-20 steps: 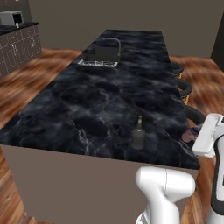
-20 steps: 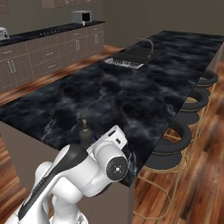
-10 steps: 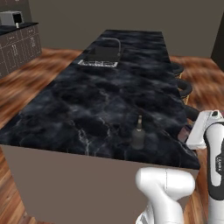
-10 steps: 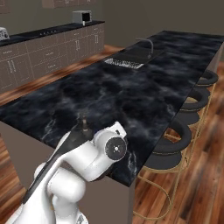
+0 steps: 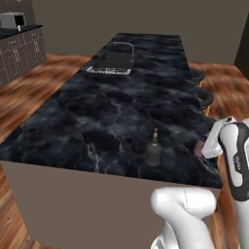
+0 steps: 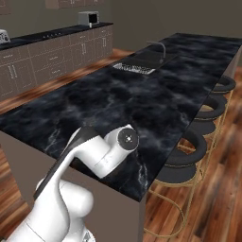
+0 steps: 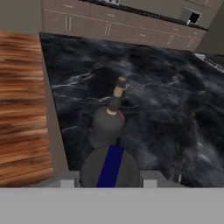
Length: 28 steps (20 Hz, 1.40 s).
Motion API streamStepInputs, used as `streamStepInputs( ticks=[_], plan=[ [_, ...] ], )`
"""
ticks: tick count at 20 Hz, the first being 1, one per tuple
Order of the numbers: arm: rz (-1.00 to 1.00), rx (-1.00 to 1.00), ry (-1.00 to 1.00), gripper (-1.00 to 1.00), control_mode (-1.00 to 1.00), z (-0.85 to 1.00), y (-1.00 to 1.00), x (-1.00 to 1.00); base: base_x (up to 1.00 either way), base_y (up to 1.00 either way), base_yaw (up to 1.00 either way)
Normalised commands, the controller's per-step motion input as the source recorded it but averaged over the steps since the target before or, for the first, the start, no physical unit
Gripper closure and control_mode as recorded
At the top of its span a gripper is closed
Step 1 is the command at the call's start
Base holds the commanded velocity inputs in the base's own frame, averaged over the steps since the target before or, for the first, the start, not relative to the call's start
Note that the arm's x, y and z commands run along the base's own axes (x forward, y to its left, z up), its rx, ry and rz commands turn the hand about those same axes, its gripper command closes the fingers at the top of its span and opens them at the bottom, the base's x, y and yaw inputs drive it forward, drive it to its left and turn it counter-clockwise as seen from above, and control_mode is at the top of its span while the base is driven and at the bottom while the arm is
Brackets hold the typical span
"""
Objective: Move the drinks to the dining counter.
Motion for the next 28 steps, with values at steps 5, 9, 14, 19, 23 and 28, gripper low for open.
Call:
streamStepInputs(
  ticks=[5, 9, 14, 19, 23, 28],
  plan=[
    [0.00, 0.06, 0.10, 1.00, -1.00, -0.14, 0.00, 0.26, 0.00, 0.00, 0.00],
    [0.00, 0.09, 0.05, 1.00, -1.00, -0.17, 0.00, 0.23, 0.00, 0.00, 0.00],
    [0.00, 0.12, 0.02, 1.00, -1.00, -0.19, 0.00, 0.22, 0.00, 0.00, 0.00],
    [0.00, 0.03, 0.00, 1.00, -1.00, -0.07, 0.00, 0.31, 0.00, 0.00, 0.00],
    [0.00, 0.00, 0.00, 1.00, -1.00, -0.05, 0.00, 0.37, 0.00, 0.00, 0.00],
    [0.00, -0.03, 0.00, 1.00, -1.00, -0.12, 0.00, 0.35, 0.00, 0.00, 0.00]
  ],
)
